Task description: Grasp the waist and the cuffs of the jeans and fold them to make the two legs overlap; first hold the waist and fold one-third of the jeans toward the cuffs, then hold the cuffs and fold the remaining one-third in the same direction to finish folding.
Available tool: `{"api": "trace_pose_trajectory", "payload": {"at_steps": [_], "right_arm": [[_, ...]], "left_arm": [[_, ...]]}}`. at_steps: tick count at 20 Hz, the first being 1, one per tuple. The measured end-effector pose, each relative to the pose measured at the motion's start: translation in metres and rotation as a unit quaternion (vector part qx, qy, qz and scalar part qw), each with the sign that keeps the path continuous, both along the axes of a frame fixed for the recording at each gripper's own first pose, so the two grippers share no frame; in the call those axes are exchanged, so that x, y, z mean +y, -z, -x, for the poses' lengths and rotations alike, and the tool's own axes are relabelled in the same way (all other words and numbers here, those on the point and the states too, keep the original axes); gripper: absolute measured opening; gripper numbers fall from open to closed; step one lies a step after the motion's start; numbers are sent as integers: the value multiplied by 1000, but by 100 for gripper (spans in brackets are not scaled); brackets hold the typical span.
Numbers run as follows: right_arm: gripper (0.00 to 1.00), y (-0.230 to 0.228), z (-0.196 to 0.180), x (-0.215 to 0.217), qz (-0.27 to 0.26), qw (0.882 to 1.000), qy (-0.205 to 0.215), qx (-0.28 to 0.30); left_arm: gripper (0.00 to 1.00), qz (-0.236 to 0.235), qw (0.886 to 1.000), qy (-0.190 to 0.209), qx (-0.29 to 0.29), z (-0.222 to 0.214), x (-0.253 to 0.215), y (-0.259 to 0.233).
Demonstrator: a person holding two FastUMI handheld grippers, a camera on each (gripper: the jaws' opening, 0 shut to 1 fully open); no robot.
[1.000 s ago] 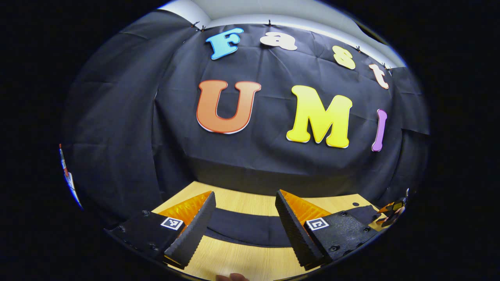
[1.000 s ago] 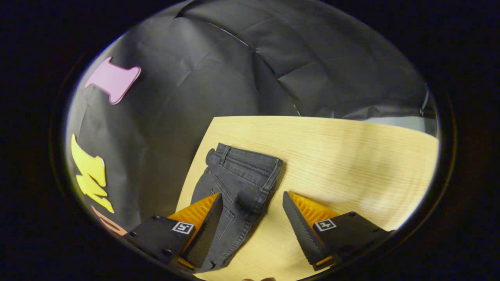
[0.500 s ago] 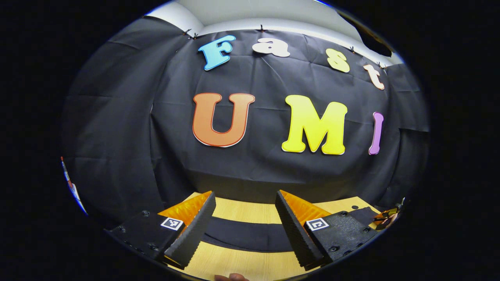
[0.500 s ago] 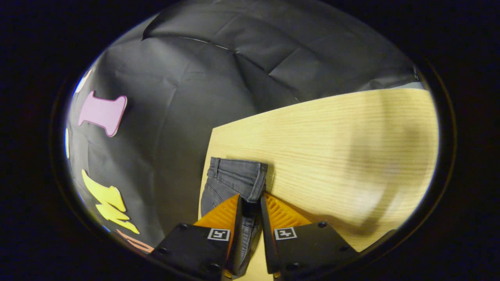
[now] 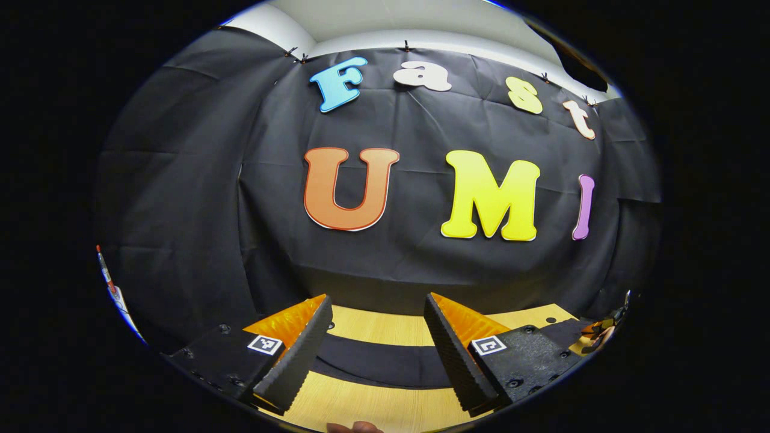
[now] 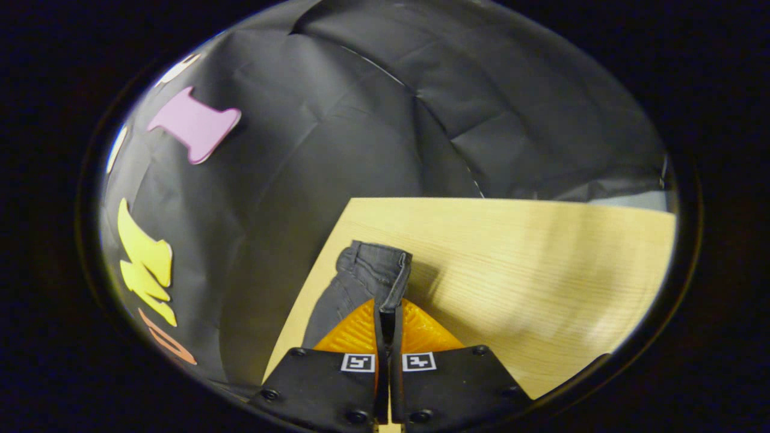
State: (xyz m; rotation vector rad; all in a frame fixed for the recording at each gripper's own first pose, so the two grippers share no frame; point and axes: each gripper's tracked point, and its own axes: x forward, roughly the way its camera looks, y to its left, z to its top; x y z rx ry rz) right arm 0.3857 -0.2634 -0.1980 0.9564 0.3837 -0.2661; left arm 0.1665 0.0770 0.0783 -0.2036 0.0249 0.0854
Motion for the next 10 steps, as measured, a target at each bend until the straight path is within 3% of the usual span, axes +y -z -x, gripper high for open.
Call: {"api": "trace_pose_trajectory", "payload": {"at_steps": [3, 6, 10], "right_arm": [[2, -52, 4, 23, 78, 996, -36, -33], [0, -114, 8, 69, 139, 984, -75, -79], [0, -176, 11, 163, 216, 954, -152, -141]], "left_arm": [[98, 7, 1000, 0, 5, 3, -1, 2], [98, 11, 1000, -5, 1, 3, 2, 1], [98, 2, 1000, -22, -6, 6, 5, -4]]}}
